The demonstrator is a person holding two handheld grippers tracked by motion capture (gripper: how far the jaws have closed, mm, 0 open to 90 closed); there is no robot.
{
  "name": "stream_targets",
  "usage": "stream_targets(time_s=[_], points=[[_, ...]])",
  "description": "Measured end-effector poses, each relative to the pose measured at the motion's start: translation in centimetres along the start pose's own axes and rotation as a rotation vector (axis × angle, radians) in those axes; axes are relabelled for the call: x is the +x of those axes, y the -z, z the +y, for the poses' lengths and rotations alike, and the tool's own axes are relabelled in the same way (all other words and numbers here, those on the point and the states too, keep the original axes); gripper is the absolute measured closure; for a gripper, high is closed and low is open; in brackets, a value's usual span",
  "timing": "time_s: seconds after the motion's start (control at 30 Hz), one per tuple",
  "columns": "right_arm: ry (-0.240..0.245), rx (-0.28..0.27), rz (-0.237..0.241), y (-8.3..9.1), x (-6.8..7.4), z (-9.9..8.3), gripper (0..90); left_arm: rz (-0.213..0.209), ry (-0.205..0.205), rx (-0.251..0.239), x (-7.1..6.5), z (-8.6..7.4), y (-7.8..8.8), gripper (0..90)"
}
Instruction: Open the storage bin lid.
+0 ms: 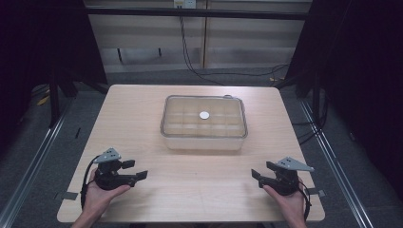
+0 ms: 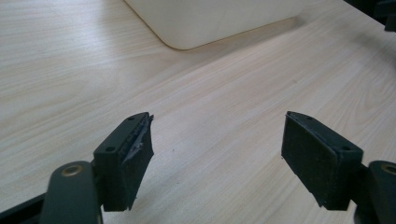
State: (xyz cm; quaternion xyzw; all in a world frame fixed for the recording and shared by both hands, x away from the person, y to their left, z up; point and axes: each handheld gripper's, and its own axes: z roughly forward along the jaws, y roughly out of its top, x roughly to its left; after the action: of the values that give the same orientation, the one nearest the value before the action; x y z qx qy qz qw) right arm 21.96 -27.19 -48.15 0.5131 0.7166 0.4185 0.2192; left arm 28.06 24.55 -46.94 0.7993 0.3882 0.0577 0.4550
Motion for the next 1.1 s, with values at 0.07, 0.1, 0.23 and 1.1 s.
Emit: stream_targets(time_s=[0.07,0.1,0.23,1.1], points=[[-0.020,-0.034,0.005,0.3,-0.3,0.2,28.1,0.004,0.000,-0.003,0.0,0.0,-0.1,24.2],[-0.020,-0.041,0.005,0.4,-0.4,0.2,28.0,0.006,-0.001,0.000,0.0,0.0,-0.1,24.2],[-0.039,-0.061,0.002,0.4,-0.5,0.1,26.9,0.019,0.007,0.004,0.2,0.0,-0.2,25.0],[-0.028,-0.118,0.074,1.3,0.4,3.6,35.6,0.015,0.010,0.007,-0.4,2.1,-1.0,33.7]])
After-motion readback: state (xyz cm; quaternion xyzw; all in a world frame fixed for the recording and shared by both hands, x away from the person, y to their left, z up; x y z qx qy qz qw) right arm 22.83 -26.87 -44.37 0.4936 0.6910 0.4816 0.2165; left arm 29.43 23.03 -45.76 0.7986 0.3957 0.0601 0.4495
